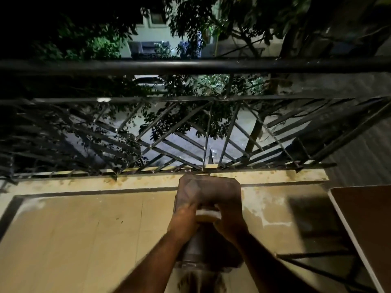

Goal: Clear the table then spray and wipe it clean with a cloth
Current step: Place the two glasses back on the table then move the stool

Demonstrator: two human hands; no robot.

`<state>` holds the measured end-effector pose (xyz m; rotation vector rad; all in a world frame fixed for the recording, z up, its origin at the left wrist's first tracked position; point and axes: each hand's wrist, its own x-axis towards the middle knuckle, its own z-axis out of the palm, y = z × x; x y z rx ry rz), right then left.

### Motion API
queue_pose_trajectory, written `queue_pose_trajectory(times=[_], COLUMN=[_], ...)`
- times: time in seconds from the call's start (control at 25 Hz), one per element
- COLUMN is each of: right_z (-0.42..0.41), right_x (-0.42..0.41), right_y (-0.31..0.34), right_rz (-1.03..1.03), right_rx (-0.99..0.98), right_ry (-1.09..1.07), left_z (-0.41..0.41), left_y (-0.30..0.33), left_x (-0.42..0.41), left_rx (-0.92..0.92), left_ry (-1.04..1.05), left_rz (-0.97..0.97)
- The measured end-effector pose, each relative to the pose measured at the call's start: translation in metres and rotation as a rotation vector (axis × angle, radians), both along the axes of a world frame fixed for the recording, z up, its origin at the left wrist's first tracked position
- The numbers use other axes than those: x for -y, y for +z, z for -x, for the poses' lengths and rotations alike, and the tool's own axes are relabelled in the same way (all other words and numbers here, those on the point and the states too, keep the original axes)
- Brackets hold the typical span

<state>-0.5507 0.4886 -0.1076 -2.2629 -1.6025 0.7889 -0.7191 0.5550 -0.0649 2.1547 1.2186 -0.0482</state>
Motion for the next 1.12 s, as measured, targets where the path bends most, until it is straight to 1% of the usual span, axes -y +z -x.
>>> queue_pose_trajectory(times=[0.12,0.24,0.4,0.52,0.64,0.72,0.76,0.92,1.0,1.12], right_z=[-0.001,-0.004,-0.008,-0.006,-0.008,-0.011,-0.014,-0.031,-0.043,-0.073], right_x=[-0.014,-0.026,-0.03,-0.026,-0.017,-0.004,0.003,0.039,0.058,0.095], right_y=[-0.029,-0.066,-0.109,-0.124,-0.114,-0.091,-0.079,-0.011,0.029,0.087], right_rz=[0.131,0.177,0.259,0.307,0.25,0.133,0.11,0.138,0.08,-0.042], right_rx=[0.052,0.095,0.151,0.169,0.167,0.2,0.215,0.22,0.24,0.259], right_ry=[0.019,0.05,0.063,0.04,0.02,0.005,-0.011,-0.11,-0.159,-0.311], left_z=[-0.004,-0.009,-0.019,-0.024,-0.025,-0.025,-0.026,-0.045,-0.064,-0.109], left_y=[-0.047,-0.092,-0.132,-0.146,-0.132,-0.109,-0.093,-0.024,0.009,0.064], left_x=[-0.015,-0.027,-0.036,-0.031,-0.025,-0.018,-0.014,0.005,0.015,0.036], left_rx=[-0.03,-0.089,-0.134,-0.163,-0.118,-0.054,-0.032,0.008,0.048,0.126], left_ry=[-0.003,-0.013,-0.042,-0.052,-0.052,-0.068,-0.076,-0.18,-0.246,-0.371], left_rz=[0.02,0.015,0.009,0.022,-0.036,-0.046,-0.056,-0.101,-0.14,-0.202])
